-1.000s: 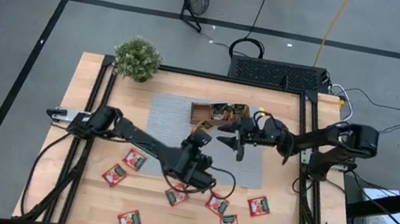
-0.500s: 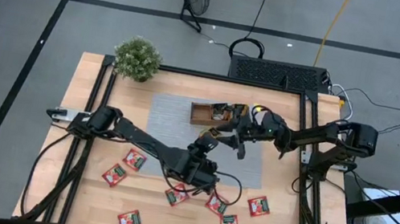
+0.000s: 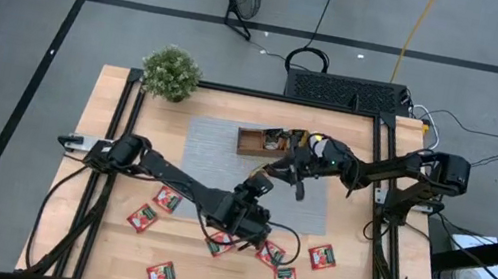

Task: Pick & Place Tea
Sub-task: Put the yellow tea bag into the right section of the wooden organizer

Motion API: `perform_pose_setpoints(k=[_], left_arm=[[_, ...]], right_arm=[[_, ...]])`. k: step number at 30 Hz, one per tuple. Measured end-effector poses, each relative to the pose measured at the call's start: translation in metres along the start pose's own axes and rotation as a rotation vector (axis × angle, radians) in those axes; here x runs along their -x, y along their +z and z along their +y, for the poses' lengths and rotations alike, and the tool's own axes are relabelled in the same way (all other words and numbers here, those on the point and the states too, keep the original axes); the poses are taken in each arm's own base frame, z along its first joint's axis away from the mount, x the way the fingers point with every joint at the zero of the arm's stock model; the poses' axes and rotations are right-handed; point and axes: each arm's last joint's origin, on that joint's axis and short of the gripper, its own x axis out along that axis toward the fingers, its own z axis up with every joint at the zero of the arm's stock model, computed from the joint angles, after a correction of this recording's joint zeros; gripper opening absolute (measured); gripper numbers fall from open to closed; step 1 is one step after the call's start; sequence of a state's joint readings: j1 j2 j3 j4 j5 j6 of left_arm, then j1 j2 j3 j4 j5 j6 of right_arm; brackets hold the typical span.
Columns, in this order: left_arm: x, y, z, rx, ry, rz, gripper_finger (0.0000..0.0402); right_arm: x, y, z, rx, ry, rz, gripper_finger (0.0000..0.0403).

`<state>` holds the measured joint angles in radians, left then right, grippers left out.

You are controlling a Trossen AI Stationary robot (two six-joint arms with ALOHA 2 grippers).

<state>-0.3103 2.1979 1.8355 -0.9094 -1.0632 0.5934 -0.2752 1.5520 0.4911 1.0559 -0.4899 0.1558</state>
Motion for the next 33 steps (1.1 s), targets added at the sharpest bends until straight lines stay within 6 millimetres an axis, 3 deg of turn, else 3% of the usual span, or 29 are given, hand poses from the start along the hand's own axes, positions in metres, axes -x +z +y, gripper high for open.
perform_pose_setpoints(k=[2, 4, 7, 10, 16, 20, 24, 28, 33], left_arm=[[0.0, 0.0, 0.0, 0.005, 0.0, -0.002, 0.0014], [0.0, 0.001, 0.001, 0.018, 0.003, -0.008, 0.0014], [0.0, 0.004, 0.001, 0.082, -0.027, -0.048, 0.0029], [0.001, 0.009, 0.002, 0.255, -0.109, -0.125, 0.0066], [0.017, 0.005, 0.024, 0.552, -0.435, -0.38, 0.0134], [0.028, -0.003, 0.041, 0.613, -0.605, -0.516, 0.0149], [0.03, -0.011, 0.048, 0.626, -0.758, -0.624, 0.0151], [0.022, -0.021, 0.037, 0.619, -0.814, -0.774, 0.0151], [-0.001, -0.056, 0.016, 0.733, -0.723, -0.874, 0.0151]], right_arm=[[0.0, -0.001, 0.001, 0.024, 0.049, 0.012, 0.0031], [-0.001, -0.002, 0.004, 0.039, 0.086, 0.021, 0.001], [-0.002, -0.003, 0.007, 0.047, 0.103, 0.029, 0.0002], [-0.004, -0.003, 0.009, 0.064, 0.078, 0.028, 0.0001], [-0.004, -0.003, 0.008, 0.087, 0.016, 0.016, 0.0], [-0.003, -0.002, 0.005, 0.139, -0.113, 0.013, 0.0], [0.007, 0.005, 0.0, 0.27, -0.381, 0.081, 0.0], [0.025, 0.021, -0.001, 0.413, -0.657, 0.206, 0.0], [0.046, 0.042, -0.004, 0.447, -0.749, 0.383, 0.0]])
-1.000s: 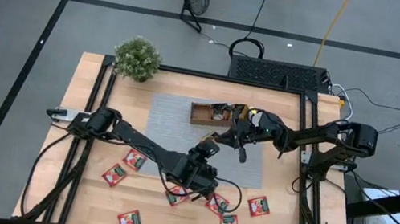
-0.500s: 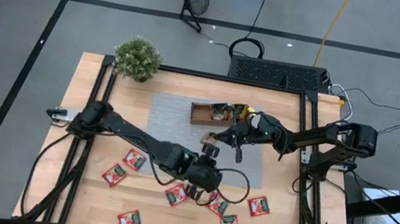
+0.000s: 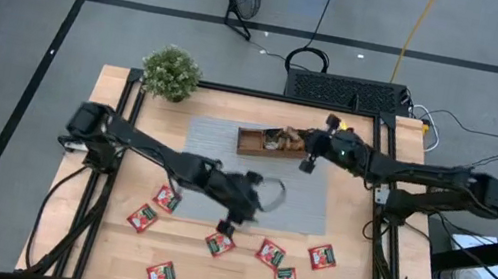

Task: Pick & Place Tea
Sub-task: Put the yellow tea bag into the right section of the wooden organizer

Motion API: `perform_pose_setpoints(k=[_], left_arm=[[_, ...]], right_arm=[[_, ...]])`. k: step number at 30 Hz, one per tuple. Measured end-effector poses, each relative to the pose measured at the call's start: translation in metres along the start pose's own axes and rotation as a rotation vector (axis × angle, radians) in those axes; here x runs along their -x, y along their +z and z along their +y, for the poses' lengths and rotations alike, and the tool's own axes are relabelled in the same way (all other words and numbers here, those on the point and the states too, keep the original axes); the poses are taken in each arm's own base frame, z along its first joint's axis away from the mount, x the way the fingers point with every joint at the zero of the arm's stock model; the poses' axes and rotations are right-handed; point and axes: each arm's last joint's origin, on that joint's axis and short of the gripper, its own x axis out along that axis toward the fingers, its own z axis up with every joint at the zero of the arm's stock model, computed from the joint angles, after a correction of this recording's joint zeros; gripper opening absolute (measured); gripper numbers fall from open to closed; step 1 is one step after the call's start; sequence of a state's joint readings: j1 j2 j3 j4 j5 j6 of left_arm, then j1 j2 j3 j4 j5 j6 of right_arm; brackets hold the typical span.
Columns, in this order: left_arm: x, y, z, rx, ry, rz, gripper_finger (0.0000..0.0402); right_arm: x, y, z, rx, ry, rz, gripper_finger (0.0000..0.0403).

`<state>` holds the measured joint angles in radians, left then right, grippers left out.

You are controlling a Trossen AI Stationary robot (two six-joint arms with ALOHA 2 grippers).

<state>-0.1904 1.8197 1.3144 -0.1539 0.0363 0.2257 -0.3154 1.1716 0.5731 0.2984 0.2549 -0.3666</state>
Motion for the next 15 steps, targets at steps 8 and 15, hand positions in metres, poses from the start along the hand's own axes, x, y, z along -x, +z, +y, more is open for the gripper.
perform_pose_setpoints(k=[8, 15], left_arm=[[0.048, -0.064, 0.027, 0.138, 0.178, -0.34, 0.0152], [0.069, -0.096, 0.03, 0.147, 0.26, -0.519, 0.0152]], right_arm=[[0.0, -0.011, -0.019, 0.155, 0.29, 0.083, 0.0], [-0.015, -0.03, -0.031, 0.13, 0.274, 0.168, 0.0]])
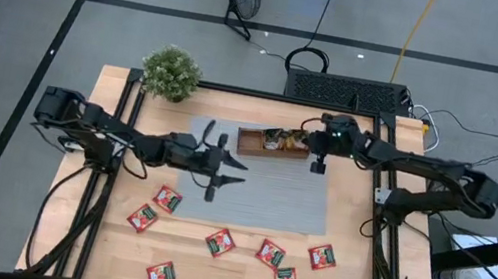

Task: Pick & Place Tea
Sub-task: Put the yellow tea bag into the right section of the wooden organizer

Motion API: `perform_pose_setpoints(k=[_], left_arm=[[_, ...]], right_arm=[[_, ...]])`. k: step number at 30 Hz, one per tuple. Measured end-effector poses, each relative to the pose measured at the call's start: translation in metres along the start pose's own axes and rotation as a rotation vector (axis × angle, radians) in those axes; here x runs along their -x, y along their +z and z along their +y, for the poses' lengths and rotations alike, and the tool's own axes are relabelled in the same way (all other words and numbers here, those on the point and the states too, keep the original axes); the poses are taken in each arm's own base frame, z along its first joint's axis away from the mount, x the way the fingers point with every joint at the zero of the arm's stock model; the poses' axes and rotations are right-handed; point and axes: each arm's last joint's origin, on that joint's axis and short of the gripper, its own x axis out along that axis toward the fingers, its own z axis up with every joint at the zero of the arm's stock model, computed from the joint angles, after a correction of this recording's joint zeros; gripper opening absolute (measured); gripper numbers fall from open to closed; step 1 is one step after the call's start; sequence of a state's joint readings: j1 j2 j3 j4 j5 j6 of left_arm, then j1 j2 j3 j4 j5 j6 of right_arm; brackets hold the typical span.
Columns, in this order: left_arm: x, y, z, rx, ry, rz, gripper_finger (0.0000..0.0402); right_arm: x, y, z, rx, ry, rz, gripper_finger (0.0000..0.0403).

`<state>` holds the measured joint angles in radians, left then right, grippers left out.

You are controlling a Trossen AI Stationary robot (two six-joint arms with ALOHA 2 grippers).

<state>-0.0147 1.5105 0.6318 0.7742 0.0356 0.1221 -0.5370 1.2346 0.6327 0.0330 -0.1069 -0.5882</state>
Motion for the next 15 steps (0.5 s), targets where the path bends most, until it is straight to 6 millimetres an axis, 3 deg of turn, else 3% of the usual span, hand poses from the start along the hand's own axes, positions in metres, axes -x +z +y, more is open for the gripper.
perform_pose_setpoints(k=[8, 15], left_arm=[[0.009, -0.011, 0.005, 0.0, 0.022, 0.005, 0.0152], [0.009, -0.012, 0.005, -0.003, 0.019, 0.019, 0.0152]], right_arm=[[-0.023, -0.015, 0.005, -0.023, 0.097, 0.067, 0.0], [-0.041, -0.02, 0.006, -0.038, 0.071, 0.077, 0.0]])
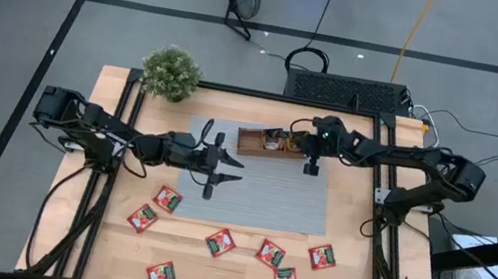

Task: Pick & Place Tea
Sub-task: Put the yellow tea bag into the right section of the wooden organizer

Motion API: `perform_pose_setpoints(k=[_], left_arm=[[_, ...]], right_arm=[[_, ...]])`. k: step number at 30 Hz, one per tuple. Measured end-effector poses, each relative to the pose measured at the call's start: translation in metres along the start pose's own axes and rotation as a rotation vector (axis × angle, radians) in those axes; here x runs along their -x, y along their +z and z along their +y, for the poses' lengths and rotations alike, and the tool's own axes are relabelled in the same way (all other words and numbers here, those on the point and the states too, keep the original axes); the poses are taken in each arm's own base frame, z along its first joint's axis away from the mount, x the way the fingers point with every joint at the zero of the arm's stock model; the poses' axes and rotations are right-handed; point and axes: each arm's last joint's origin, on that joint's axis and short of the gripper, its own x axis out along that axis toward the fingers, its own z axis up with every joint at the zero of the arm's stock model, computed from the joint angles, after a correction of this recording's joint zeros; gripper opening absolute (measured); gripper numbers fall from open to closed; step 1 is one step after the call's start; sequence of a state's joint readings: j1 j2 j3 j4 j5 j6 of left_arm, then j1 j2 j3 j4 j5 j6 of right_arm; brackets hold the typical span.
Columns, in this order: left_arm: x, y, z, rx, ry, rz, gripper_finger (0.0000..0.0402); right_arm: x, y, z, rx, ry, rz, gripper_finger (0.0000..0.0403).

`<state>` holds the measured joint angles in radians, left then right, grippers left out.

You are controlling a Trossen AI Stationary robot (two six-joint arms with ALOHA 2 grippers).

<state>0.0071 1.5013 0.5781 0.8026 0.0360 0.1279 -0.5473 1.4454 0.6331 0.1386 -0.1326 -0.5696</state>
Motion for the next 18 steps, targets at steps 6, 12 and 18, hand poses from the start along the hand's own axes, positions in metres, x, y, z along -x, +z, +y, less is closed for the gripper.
perform_pose_setpoints(k=[6, 12, 18], left_arm=[[0.0, -0.004, -0.002, 0.023, -0.009, 0.045, 0.0152], [0.0, -0.005, -0.002, 0.024, -0.009, 0.049, 0.0152], [0.0, -0.005, -0.002, 0.028, -0.009, 0.049, 0.0152]], right_arm=[[0.006, 0.005, 0.001, -0.04, -0.122, 0.039, 0.0004], [0.013, 0.013, 0.006, -0.084, -0.153, 0.017, 0.0023], [0.014, 0.014, 0.008, -0.132, -0.174, 0.031, 0.0075]])
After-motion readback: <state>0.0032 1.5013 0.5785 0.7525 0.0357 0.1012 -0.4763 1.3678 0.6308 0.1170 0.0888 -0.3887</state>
